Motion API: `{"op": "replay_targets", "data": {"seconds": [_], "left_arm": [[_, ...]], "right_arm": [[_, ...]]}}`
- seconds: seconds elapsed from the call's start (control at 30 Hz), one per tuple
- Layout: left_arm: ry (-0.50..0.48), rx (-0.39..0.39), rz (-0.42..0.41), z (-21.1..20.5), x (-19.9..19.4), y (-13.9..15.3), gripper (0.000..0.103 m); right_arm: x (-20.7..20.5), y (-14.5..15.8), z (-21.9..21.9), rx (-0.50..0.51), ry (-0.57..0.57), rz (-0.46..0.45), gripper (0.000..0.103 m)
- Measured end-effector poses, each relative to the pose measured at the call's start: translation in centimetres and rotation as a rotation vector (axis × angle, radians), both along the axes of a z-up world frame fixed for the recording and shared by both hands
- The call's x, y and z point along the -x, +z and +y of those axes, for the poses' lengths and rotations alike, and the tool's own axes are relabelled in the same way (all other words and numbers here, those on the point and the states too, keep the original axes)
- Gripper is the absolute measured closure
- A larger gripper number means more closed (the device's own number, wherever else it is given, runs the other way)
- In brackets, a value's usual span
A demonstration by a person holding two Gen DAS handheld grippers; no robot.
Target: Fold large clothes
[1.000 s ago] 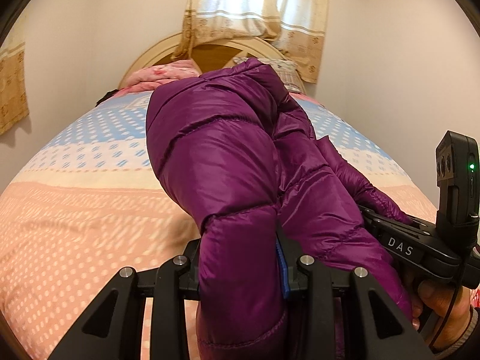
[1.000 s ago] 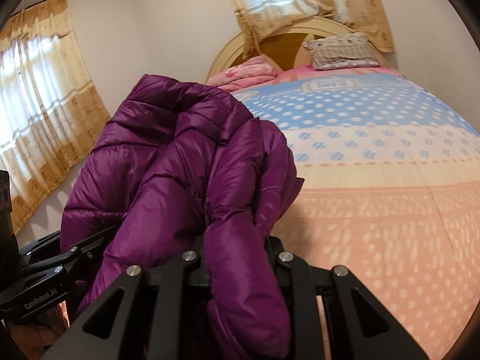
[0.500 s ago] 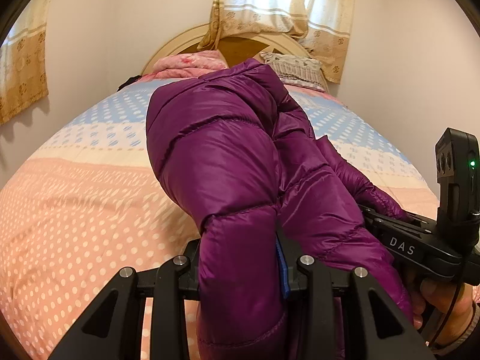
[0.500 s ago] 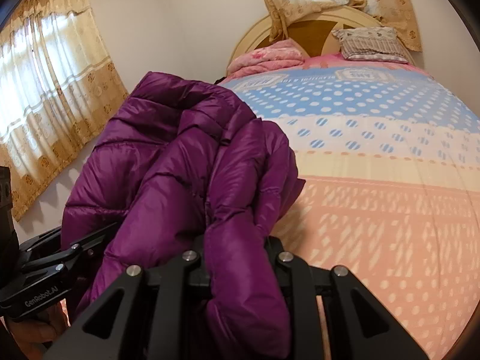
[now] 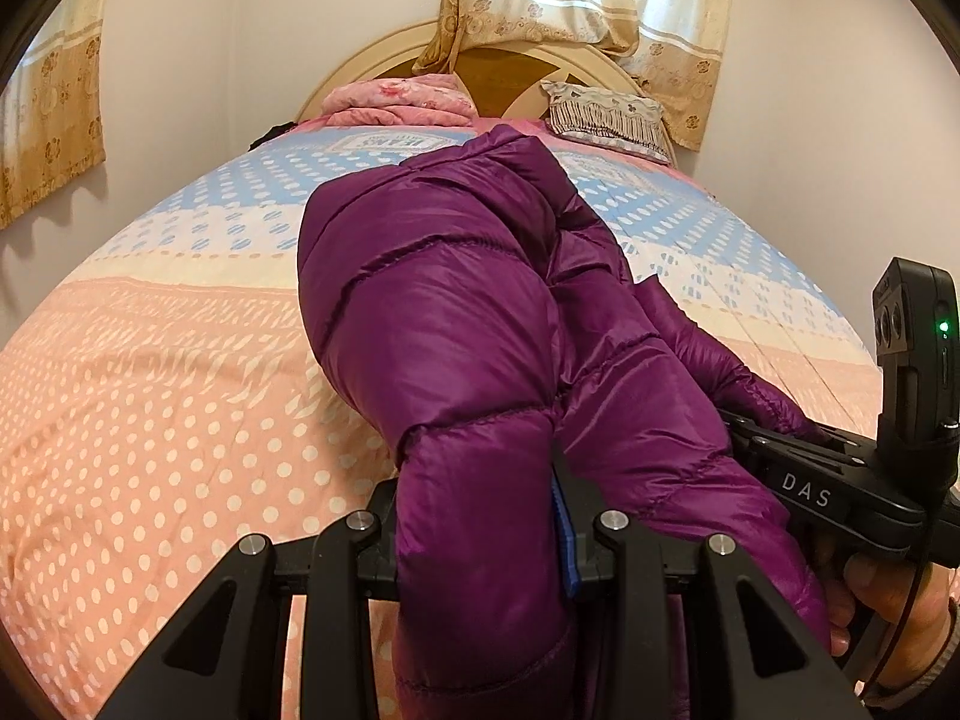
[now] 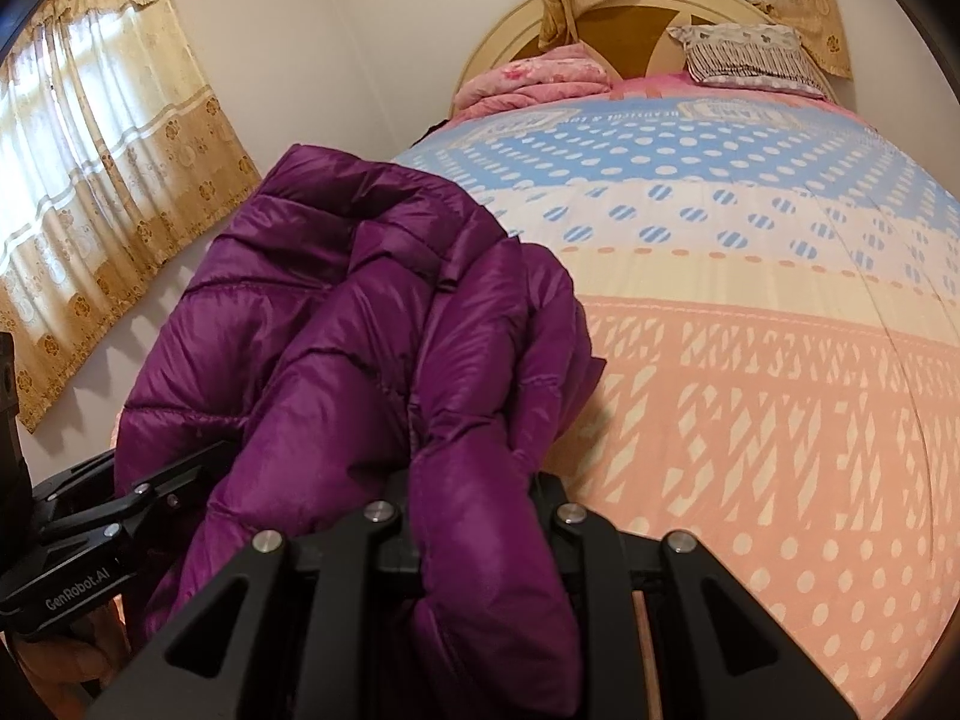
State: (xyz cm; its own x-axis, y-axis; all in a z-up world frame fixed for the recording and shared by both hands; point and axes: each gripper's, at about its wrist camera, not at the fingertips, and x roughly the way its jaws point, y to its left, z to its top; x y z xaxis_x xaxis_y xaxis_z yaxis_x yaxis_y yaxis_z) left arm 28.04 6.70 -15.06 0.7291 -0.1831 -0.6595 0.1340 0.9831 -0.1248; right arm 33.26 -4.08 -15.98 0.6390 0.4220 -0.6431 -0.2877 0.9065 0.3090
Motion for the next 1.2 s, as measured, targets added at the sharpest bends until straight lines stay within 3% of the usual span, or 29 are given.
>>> {"op": "replay_targets", "data": {"seconds": [0.27, 0.5, 0.77, 0.93, 1.2], "left_arm": [[-0.011, -0.061, -0.002, -0.1, -0.1, -0.6, 0.059], [0.006, -0.065, 0.020, 0.3, -0.2, -1.3, 0.051], [0.013, -0.055, 0.023, 0.6, -0.1, -1.7, 0.050], [0.035, -0.062, 0.029, 0.9, -0.1, -2.1, 0.042], [0.078, -0.103, 0.018, 1.0, 0.3, -2.3, 0.026]], "right_arm": [[-0.1, -0.4, 0.2, -0.001, -0.005, 0.017, 0.080], [-0.2, -0.4, 0.4, 0.003, -0.005, 0.022, 0.079], [-0.2, -0.4, 0.4, 0.006, -0.004, 0.020, 0.079], [-0.3, -0.5, 0.4, 0.009, -0.007, 0.026, 0.079], [-0.6, -1.0, 0.1, 0.019, -0.031, 0.041, 0.066]]}}
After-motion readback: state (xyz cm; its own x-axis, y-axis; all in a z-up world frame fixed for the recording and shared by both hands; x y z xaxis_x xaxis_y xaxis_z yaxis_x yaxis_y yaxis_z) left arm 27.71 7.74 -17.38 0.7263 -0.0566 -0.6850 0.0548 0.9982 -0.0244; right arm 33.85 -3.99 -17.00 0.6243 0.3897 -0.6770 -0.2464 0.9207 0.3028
